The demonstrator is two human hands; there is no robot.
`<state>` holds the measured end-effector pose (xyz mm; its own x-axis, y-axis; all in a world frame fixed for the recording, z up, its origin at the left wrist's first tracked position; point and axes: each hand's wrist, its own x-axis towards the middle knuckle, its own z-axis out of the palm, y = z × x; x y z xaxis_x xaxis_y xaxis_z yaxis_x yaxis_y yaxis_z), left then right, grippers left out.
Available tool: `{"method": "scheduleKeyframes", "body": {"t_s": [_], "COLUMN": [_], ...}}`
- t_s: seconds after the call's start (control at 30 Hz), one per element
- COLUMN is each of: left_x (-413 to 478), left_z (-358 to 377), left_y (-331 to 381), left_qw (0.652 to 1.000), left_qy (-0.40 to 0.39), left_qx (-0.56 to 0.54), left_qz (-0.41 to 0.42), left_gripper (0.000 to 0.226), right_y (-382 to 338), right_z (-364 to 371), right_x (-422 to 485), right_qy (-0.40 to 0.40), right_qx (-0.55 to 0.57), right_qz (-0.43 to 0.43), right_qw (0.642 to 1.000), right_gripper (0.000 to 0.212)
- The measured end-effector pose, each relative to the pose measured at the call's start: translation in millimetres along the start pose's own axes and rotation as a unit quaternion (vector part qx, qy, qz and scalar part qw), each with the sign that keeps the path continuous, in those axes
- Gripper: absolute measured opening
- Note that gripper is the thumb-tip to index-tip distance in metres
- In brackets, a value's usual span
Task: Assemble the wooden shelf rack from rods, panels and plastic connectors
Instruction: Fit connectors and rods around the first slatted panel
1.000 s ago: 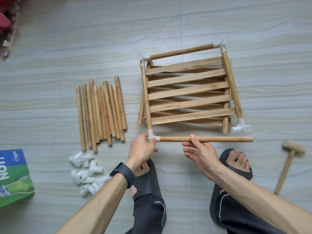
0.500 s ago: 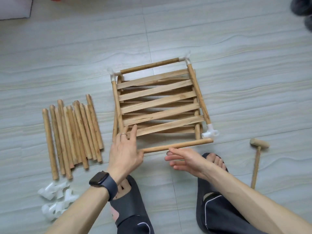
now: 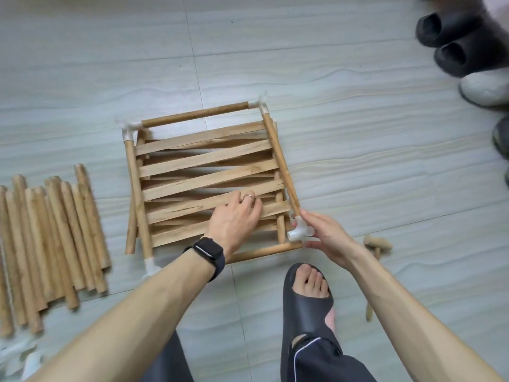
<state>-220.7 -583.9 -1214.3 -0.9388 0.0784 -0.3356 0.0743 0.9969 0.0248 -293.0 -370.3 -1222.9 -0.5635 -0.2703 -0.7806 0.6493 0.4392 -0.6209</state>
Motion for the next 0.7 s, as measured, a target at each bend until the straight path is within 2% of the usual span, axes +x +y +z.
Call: {"method": "scheduleKeyframes", "body": {"t_s": [0.1, 0.17, 0.23, 0.3, 0.33, 0.37, 0.4, 0.43, 0.47, 0.53, 0.6, 0.7], "left_x": [-3.5, -3.2, -0.1, 3.7, 4.9, 5.8, 6.0, 6.5, 6.5, 8.8, 11.3, 1.9], "left_z": [2.9, 9.0, 17.6, 19.8, 20.4, 21.7, 22.6, 22.5, 20.9, 15.9, 10.5, 7.4], "left_y": [-3.3, -5.8, -5.3, -3.3, -2.8, -2.6, -3.5, -5.7, -9.7, -21.4, -32.9, -33.6], "left_qw": [0.998, 0.997, 0.996, 0.995, 0.995, 0.994, 0.994, 0.994, 0.995, 0.999, 1.0, 0.996], "left_qy": [0.007, 0.018, 0.015, 0.015, 0.021, 0.027, 0.029, 0.029, 0.024, 0.013, 0.016, 0.084], "left_qx": [0.047, 0.063, 0.065, 0.065, 0.068, 0.072, 0.076, 0.077, 0.072, 0.046, 0.012, -0.013], "left_qz": [0.031, 0.048, 0.065, 0.068, 0.071, 0.075, 0.075, 0.069, 0.059, 0.025, -0.01, 0.0], "left_gripper": [0.046, 0.052, 0.053, 0.057, 0.058, 0.06, 0.061, 0.06, 0.06, 0.063, 0.064, 0.042], "right_y": [-0.6, 1.4, 4.3, 11.3, 12.2, 10.9, 9.9, 8.6, 10.0, 19.1, 32.0, 46.8], "right_z": [6.8, 9.8, 17.5, 29.1, 35.2, 37.0, 33.2, 26.1, 17.6, 1.6, -7.1, -16.4], "right_x": [9.0, 10.9, 13.0, 15.4, 14.0, 12.5, 12.8, 13.8, 12.7, 3.6, -2.3, -3.0], "right_qy": [-0.024, -0.006, 0.073, 0.178, 0.213, 0.212, 0.176, 0.114, 0.034, -0.077, -0.06, 0.077], "right_qx": [0.013, 0.001, -0.135, -0.322, -0.346, -0.328, -0.257, -0.145, -0.029, 0.103, 0.115, 0.145], "right_qz": [0.0, -0.033, -0.083, -0.105, -0.106, -0.1, -0.089, -0.058, -0.011, 0.065, 0.086, 0.082], "right_qw": [1.0, 0.999, 0.985, 0.924, 0.908, 0.915, 0.946, 0.981, 0.999, 0.99, 0.988, 0.983], "right_gripper": [0.032, 0.029, 0.031, 0.03, 0.029, 0.029, 0.03, 0.03, 0.027, 0.028, 0.033, 0.034]}}
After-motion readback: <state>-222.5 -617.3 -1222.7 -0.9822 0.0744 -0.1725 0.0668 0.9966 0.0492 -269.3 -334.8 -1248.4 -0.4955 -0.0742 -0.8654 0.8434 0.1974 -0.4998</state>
